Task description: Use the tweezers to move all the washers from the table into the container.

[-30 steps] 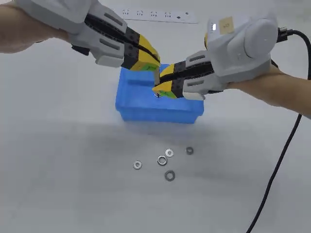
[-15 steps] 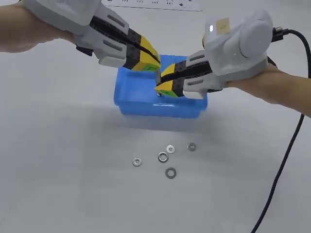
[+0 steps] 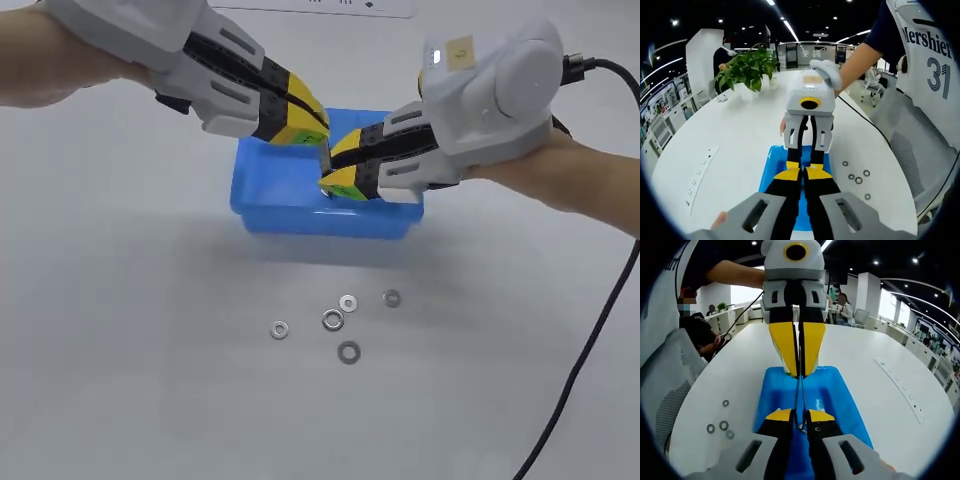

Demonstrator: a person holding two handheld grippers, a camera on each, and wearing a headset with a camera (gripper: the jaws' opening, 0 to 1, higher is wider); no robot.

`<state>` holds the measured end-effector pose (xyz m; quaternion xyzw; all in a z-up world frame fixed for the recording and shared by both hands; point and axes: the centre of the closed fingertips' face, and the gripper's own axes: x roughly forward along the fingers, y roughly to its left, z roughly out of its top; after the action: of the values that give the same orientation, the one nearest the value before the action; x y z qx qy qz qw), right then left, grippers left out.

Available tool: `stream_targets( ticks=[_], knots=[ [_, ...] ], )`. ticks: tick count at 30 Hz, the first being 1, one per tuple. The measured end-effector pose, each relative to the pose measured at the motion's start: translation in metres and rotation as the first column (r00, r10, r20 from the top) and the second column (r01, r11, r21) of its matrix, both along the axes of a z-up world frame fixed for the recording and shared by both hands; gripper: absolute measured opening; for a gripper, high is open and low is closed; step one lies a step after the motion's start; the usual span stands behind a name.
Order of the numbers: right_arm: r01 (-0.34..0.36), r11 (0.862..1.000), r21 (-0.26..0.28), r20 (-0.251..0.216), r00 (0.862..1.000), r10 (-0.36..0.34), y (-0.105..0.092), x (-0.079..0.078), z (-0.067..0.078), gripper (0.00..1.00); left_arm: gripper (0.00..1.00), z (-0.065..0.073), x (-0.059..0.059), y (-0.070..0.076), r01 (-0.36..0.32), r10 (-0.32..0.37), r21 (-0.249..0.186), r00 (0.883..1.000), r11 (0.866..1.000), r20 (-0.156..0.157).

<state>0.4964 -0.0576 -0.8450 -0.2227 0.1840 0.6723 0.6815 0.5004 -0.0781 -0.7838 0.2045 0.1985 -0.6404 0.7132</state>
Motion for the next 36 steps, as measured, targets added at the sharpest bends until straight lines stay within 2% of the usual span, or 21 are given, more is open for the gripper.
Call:
stream_targets(
  ticks=[3,12,21,26,36],
  knots=[
    [-0.001,1.000,-0.015,0.000,1.000,0.001,-0.003,0.000,-0.003,0.12,0.06,0.000,0.001,0.000,0.001,-0.001,0.004,1.000,1.000,0.003],
    [0.022,1.000,0.003,-0.015,1.000,-0.022,-0.005,0.001,0.001,0.12,0.06,0.002,0.000,-0.002,0.006,-0.006,0.002,1.000,1.000,0.004],
    [0.051,0.998,0.046,0.005,0.999,-0.052,-0.003,0.008,0.020,0.11,0.06,0.023,0.001,-0.001,-0.005,0.006,-0.028,1.000,1.000,0.029],
    [0.052,0.996,0.072,0.028,0.998,-0.054,-0.002,0.001,0.036,0.11,0.05,0.040,-0.008,-0.001,0.009,-0.007,-0.039,0.999,0.999,0.047],
    [0.034,0.995,0.097,0.075,0.996,-0.041,-0.007,-0.031,0.062,0.11,0.06,0.065,-0.043,-0.008,0.052,-0.048,-0.044,0.995,0.998,0.091]
  ],
)
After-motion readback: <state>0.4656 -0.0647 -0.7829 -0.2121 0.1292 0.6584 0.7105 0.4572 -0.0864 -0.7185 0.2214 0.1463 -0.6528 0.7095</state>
